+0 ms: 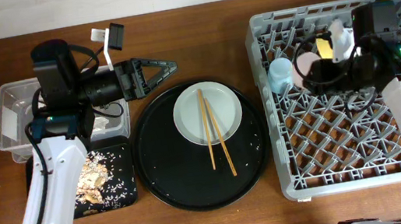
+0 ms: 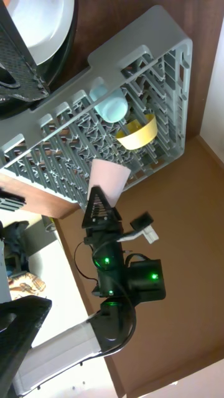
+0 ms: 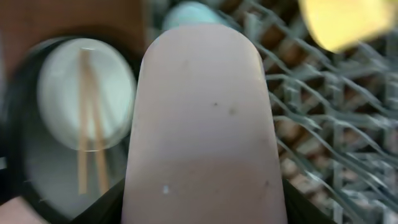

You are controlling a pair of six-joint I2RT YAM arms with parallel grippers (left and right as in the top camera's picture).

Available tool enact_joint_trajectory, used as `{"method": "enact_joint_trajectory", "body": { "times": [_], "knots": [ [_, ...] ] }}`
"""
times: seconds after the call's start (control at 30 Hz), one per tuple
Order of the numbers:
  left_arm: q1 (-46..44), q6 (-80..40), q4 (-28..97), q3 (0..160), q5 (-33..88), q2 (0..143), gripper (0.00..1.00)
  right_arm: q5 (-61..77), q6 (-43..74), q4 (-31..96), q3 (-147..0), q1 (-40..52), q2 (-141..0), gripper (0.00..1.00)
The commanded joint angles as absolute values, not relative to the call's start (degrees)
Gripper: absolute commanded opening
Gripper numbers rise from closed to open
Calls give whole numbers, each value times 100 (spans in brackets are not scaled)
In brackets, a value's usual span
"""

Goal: Sort waste into correct bins and load items into the dishwasher rack
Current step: 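Carry the pink cup with the right gripper into the rack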

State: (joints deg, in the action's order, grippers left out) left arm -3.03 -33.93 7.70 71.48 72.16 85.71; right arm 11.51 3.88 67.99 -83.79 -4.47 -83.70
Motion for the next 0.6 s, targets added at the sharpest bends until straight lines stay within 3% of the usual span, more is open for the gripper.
{"method": "enact_joint_trajectory", "body": {
  "times": [0.0,0.23,0.57],
  "knots": [
    [-283,-3341,770,7168,7223,8554,99,130,764,7028,-8453,-458,-8390,40],
    [-287,-3341,753,7168,7220,8554,99,-12,803,7441,-8394,-458,-8479,40],
    [-287,-3341,755,7166,7220,8554,99,-3,803,6910,-7830,-456,-8600,40]
  ]
}}
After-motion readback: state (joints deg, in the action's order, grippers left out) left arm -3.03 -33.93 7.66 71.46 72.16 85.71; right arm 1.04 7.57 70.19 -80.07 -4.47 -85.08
